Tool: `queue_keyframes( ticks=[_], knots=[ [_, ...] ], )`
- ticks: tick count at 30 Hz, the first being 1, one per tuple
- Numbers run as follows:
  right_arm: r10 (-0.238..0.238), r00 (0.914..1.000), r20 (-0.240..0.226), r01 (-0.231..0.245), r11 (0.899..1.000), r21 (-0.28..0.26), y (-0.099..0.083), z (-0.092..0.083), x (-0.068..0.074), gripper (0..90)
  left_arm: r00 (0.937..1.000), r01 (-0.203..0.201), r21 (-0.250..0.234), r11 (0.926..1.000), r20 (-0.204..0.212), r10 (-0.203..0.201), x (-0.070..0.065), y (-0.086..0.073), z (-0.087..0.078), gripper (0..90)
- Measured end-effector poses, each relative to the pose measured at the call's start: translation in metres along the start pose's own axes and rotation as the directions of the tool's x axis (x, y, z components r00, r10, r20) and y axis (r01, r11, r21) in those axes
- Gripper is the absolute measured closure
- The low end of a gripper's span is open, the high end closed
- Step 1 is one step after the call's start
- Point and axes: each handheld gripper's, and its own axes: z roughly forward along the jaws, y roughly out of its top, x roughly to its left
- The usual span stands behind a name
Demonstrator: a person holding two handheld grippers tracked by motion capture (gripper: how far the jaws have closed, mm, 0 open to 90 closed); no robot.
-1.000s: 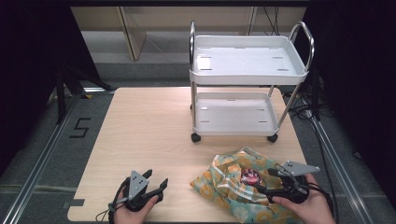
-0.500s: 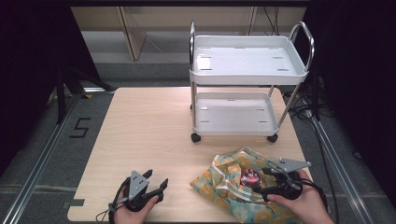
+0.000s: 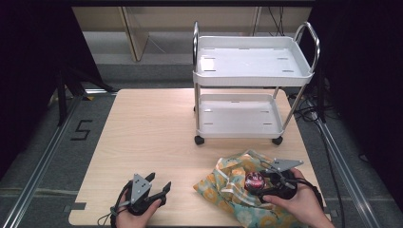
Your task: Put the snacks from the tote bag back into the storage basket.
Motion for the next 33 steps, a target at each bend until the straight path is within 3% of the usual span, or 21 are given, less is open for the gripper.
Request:
queue_keyframes(
  ticks=[2,4,5,6,7,10,12,23,24,25,33],
  knots=[
    [-0.023,0.9996,0.015,0.022,1.000,0.022,-0.003,0.005,-0.001,21.9,1.0000,0.000,0.000,1.0000,0.000,0.000,0.000,0.000,0.000,33.7],
    [-0.009,0.9998,0.016,0.009,1.000,0.018,-0.004,0.007,0.001,21.9,1.0000,0.004,0.000,1.0000,-0.001,-0.004,0.000,0.000,0.000,33.7],
    [-0.037,0.9991,0.020,0.037,0.999,0.005,-0.006,0.013,-0.003,21.8,1.0000,0.000,0.000,1.0000,0.001,0.000,0.000,0.000,0.000,33.7],
    [-0.048,0.9986,0.023,0.047,0.999,0.026,-0.005,0.013,-0.003,21.8,1.0000,0.000,0.000,1.0000,0.001,0.000,0.000,0.000,0.000,33.7],
    [-0.027,0.9995,0.016,0.027,0.999,0.032,-0.005,0.014,-0.003,21.8,1.0000,0.000,0.000,1.0000,0.001,0.000,0.000,0.000,0.000,33.7],
    [-0.043,0.9988,0.025,0.042,0.998,0.036,-0.006,0.017,-0.005,21.7,1.0000,0.005,0.001,1.0000,-0.001,-0.005,0.000,0.000,0.000,33.7],
    [-0.023,0.9996,0.013,0.023,0.999,0.030,-0.008,0.019,-0.004,21.7,1.0000,0.000,0.001,1.0000,0.001,0.000,0.000,0.000,0.000,33.7],
    [-0.055,0.9981,0.027,0.054,0.998,0.028,-0.010,0.018,-0.003,25.6,1.0000,-0.002,0.003,1.0000,-0.004,0.002,0.001,0.000,-0.001,33.7],
    [-0.062,0.9972,0.040,0.063,0.998,-0.008,-0.010,0.019,-0.003,26.0,1.0000,-0.002,0.003,1.0000,-0.003,0.002,0.001,0.000,-0.001,33.7],
    [-0.080,0.9958,0.046,0.079,0.997,0.014,-0.010,0.016,-0.002,26.1,1.0000,0.000,0.002,1.0000,-0.004,0.000,0.001,0.000,-0.001,33.7],
    [-0.086,0.9949,0.052,0.086,0.996,0.012,-0.011,0.013,0.000,26.2,1.0000,0.000,0.001,1.0000,-0.005,0.000,0.000,0.000,-0.001,33.7]
  ],
)
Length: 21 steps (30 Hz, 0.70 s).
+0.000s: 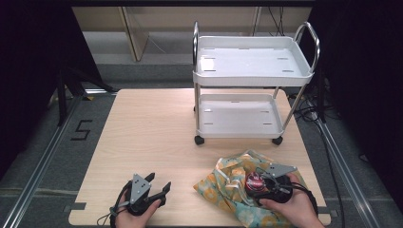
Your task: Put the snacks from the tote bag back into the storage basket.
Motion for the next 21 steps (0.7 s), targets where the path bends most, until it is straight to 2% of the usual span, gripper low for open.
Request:
queue_keyframes(
  ticks=[2,3,5,8,9,10,14,17,18,19,21],
  knots=[
    [0.009,1.0000,0.000,-0.009,1.000,0.001,0.001,-0.002,0.000,26.3,1.0000,0.000,0.001,1.0000,0.001,0.000,0.000,0.000,0.000,33.7],
    [0.010,0.9999,0.010,-0.010,1.000,-0.026,0.001,-0.002,0.001,26.3,1.0000,0.000,0.001,1.0000,0.001,0.000,0.000,0.000,0.000,33.7],
    [0.000,1.0000,0.009,0.000,1.000,-0.012,0.002,-0.005,-0.001,26.3,1.0000,0.001,0.002,1.0000,0.003,-0.001,0.000,0.000,0.000,33.7],
    [0.005,0.9999,0.012,-0.005,0.999,-0.047,0.003,-0.006,0.000,26.3,0.9999,0.016,0.000,0.9999,-0.001,-0.016,-0.001,0.000,0.000,33.7],
    [0.009,0.9999,0.014,-0.008,1.000,-0.026,0.004,-0.010,-0.001,26.3,0.9999,0.015,-0.002,0.9999,-0.001,-0.015,-0.001,0.000,0.000,33.7],
    [-0.003,0.9998,0.018,0.004,0.999,-0.043,0.004,-0.010,-0.002,26.3,0.9999,0.013,-0.001,0.9999,-0.002,-0.013,-0.001,0.000,0.000,33.7],
    [0.018,0.9995,0.027,-0.016,0.998,-0.061,0.006,-0.018,-0.002,26.3,1.0000,-0.001,0.001,1.0000,0.001,0.001,0.000,0.000,0.000,33.7],
    [0.017,0.9995,0.025,-0.015,0.997,-0.070,0.007,-0.021,-0.004,26.3,1.0000,0.008,-0.008,0.9999,0.002,-0.008,-0.001,0.000,0.001,33.7],
    [0.013,0.9996,0.023,-0.011,0.997,-0.075,0.008,-0.021,-0.004,26.3,1.0000,-0.003,0.002,1.0000,0.001,0.003,0.000,0.000,0.000,33.7],
    [0.043,0.9988,0.024,-0.042,0.997,-0.064,0.008,-0.023,-0.002,26.3,1.0000,0.001,0.000,1.0000,0.001,-0.001,0.000,0.000,0.000,33.7],
    [0.036,0.9988,0.032,-0.034,0.996,-0.078,0.009,-0.024,-0.003,26.3,1.0000,0.001,0.000,1.0000,0.000,-0.001,0.000,0.000,0.000,33.7]
  ],
)
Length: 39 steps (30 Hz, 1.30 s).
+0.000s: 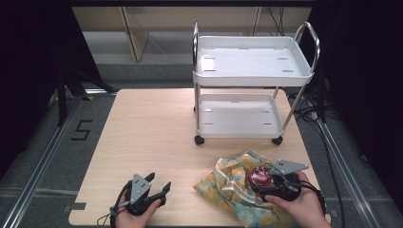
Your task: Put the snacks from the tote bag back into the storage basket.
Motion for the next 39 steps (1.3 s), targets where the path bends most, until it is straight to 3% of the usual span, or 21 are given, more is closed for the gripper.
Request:
queue_keyframes(
  ticks=[2,5,9,10,17,18,19,20,27,29,34,38,39],
  knots=[
    [-0.023,0.9997,-0.004,0.023,1.000,-0.009,0.002,-0.002,0.000,26.3,1.0000,0.000,0.000,1.0000,0.000,0.000,0.000,0.000,0.000,33.7],
    [-0.005,0.9999,-0.013,0.005,1.000,-0.009,0.004,-0.003,0.002,26.3,1.0000,0.000,0.001,1.0000,0.000,0.000,0.000,0.000,0.000,33.7],
    [-0.029,0.9994,-0.017,0.029,0.999,-0.023,0.007,-0.006,0.000,26.3,1.0000,0.001,0.000,1.0000,-0.001,-0.001,0.000,0.000,0.000,33.7],
    [-0.010,0.9999,-0.005,0.010,0.999,-0.035,0.008,-0.007,0.001,26.3,1.0000,0.001,-0.001,1.0000,-0.001,-0.001,0.000,0.000,0.000,33.7],
    [0.007,1.0000,-0.003,-0.007,0.999,-0.046,0.014,-0.013,0.001,26.4,1.0000,0.002,0.000,1.0000,-0.001,-0.002,0.000,0.000,0.001,33.8],
    [-0.011,0.9999,0.002,0.011,0.998,-0.057,0.015,-0.014,0.000,26.4,1.0000,0.001,0.000,1.0000,-0.001,-0.001,0.000,0.000,0.001,33.8],
    [0.008,1.0000,-0.005,-0.008,0.999,-0.050,0.016,-0.015,0.002,26.3,1.0000,0.002,-0.001,1.0000,-0.001,-0.002,0.000,0.000,0.001,33.8],
    [-0.022,0.9998,0.001,0.022,0.998,-0.062,0.018,-0.015,-0.001,26.4,1.0000,0.001,-0.001,1.0000,0.000,-0.001,0.000,0.000,0.001,33.8],
    [0.006,1.0000,0.002,-0.006,0.998,-0.070,0.023,-0.018,0.001,26.4,1.0000,0.002,-0.002,1.0000,-0.002,-0.002,0.000,0.000,0.000,33.8],
    [-0.035,0.9994,0.004,0.035,0.996,-0.084,0.027,-0.019,-0.002,26.3,1.0000,0.005,-0.004,1.0000,-0.003,-0.005,0.000,0.000,0.000,33.8],
    [-0.011,0.9998,0.013,0.013,0.996,-0.094,0.031,-0.021,0.000,26.4,1.0000,0.007,-0.012,0.9999,0.002,-0.007,0.000,0.000,0.001,33.9],
    [-0.031,0.9994,0.018,0.032,0.995,-0.099,0.035,-0.021,-0.002,26.4,1.0000,0.006,-0.013,0.9999,0.002,-0.006,0.000,0.000,0.001,33.8],
    [-0.012,0.9998,0.013,0.013,0.995,-0.098,0.035,-0.021,0.000,26.4,0.9999,0.013,-0.020,0.9997,0.003,-0.013,0.000,0.000,0.001,33.8]
  ],
)
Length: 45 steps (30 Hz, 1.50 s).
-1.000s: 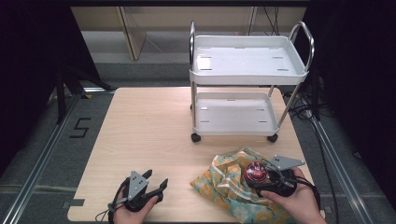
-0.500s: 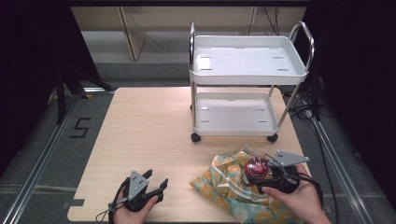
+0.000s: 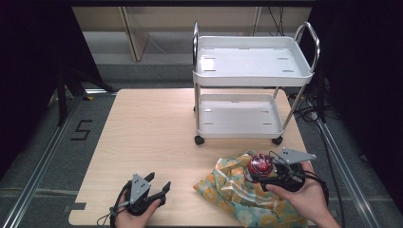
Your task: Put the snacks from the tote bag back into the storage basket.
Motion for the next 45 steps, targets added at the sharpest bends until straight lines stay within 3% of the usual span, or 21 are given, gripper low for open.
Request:
queue_keyframes(
  ticks=[3,6,7,9,10,11,13,14,15,16,27,28,29,31,35,36,40,41,43,45],
  knots=[
    [-0.014,0.9999,-0.001,0.014,1.000,0.002,0.001,0.000,-0.002,26.4,1.0000,-0.004,0.004,1.0000,0.000,0.004,0.000,0.000,0.000,33.8],
    [0.004,1.0000,0.001,-0.004,1.000,-0.007,0.003,0.000,0.000,26.4,1.0000,0.001,-0.001,1.0000,0.000,-0.001,0.000,0.000,0.000,33.8],
    [-0.014,0.9999,-0.004,0.014,1.000,-0.003,0.005,0.000,-0.002,26.4,1.0000,0.001,-0.001,1.0000,0.000,-0.001,0.000,0.000,0.000,33.8],
    [0.003,1.0000,-0.003,-0.003,1.000,-0.004,0.006,0.000,-0.001,26.4,0.9999,-0.014,0.014,0.9998,-0.006,0.014,0.000,0.000,-0.001,33.8],
    [-0.015,0.9999,0.003,0.015,1.000,-0.015,0.007,0.000,-0.002,26.4,0.9999,-0.012,0.014,0.9998,-0.005,0.012,0.000,0.000,-0.001,33.8],
    [0.007,1.0000,0.001,-0.007,1.000,-0.010,0.007,0.000,0.000,26.4,0.9999,-0.012,0.015,0.9998,-0.006,0.013,0.000,0.000,-0.001,33.8],
    [-0.019,0.9998,0.000,0.019,1.000,-0.024,0.009,0.001,-0.003,26.4,1.0000,-0.005,0.007,1.0000,-0.004,0.005,-0.001,0.000,0.000,33.8],
    [0.011,0.9999,0.000,-0.011,1.000,-0.021,0.010,0.001,0.000,26.4,1.0000,-0.005,0.006,1.0000,-0.003,0.005,-0.001,0.000,0.000,33.8],
    [0.011,0.9999,0.000,-0.011,1.000,-0.021,0.010,0.001,0.000,26.4,0.9999,-0.014,0.016,0.9998,-0.004,0.014,0.000,0.000,-0.001,33.8],
    [-0.025,0.9997,0.005,0.025,0.999,-0.024,0.011,0.001,-0.003,26.4,0.9999,-0.012,0.014,0.9998,-0.005,0.013,0.000,0.000,-0.001,33.9],
    [-0.004,1.0000,0.008,0.004,0.999,-0.044,0.020,0.003,-0.001,26.4,1.0000,-0.007,0.006,1.0000,-0.003,0.007,0.000,0.000,0.000,33.9],
    [-0.030,0.9996,-0.001,0.030,0.999,-0.044,0.021,0.004,-0.003,26.4,1.0000,-0.007,0.006,1.0000,-0.003,0.007,0.000,0.000,0.000,33.9],
    [0.001,1.0000,0.001,-0.001,0.999,-0.038,0.022,0.003,0.000,26.4,1.0000,-0.009,0.008,0.9999,-0.005,0.009,0.000,0.000,-0.001,33.9],
    [0.001,1.0000,0.006,-0.001,0.999,-0.045,0.024,0.004,0.000,26.4,0.9999,-0.010,0.009,0.9999,-0.004,0.010,0.000,0.000,-0.001,33.9],
    [-0.020,0.9998,0.000,0.020,0.999,-0.042,0.027,0.004,-0.001,26.4,1.0000,-0.005,-0.001,1.0000,0.002,0.005,0.000,0.000,0.000,33.9],
    [-0.045,0.9990,0.006,0.045,0.997,-0.060,0.028,0.005,-0.003,26.4,1.0000,-0.006,0.003,1.0000,-0.001,0.006,0.000,0.000,0.000,33.9],
    [-0.020,0.9998,0.006,0.021,0.998,-0.059,0.029,0.006,0.000,26.4,0.9999,-0.010,0.003,0.9999,0.001,0.010,0.000,0.000,-0.001,33.9],
    [-0.038,0.9992,0.012,0.038,0.997,-0.062,0.030,0.006,-0.002,26.4,0.9999,-0.011,0.006,0.9999,0.000,0.011,0.000,0.000,-0.001,33.9],
    [-0.019,0.9998,0.000,0.019,0.998,-0.053,0.032,0.006,0.000,26.4,0.9999,-0.010,0.004,0.9999,0.000,0.010,0.000,0.000,-0.001,33.9],
    [-0.031,0.9995,0.005,0.031,0.997,-0.066,0.034,0.008,-0.001,26.4,1.0000,-0.010,0.005,0.9999,-0.001,0.010,0.000,0.000,-0.001,33.9]
  ],
)
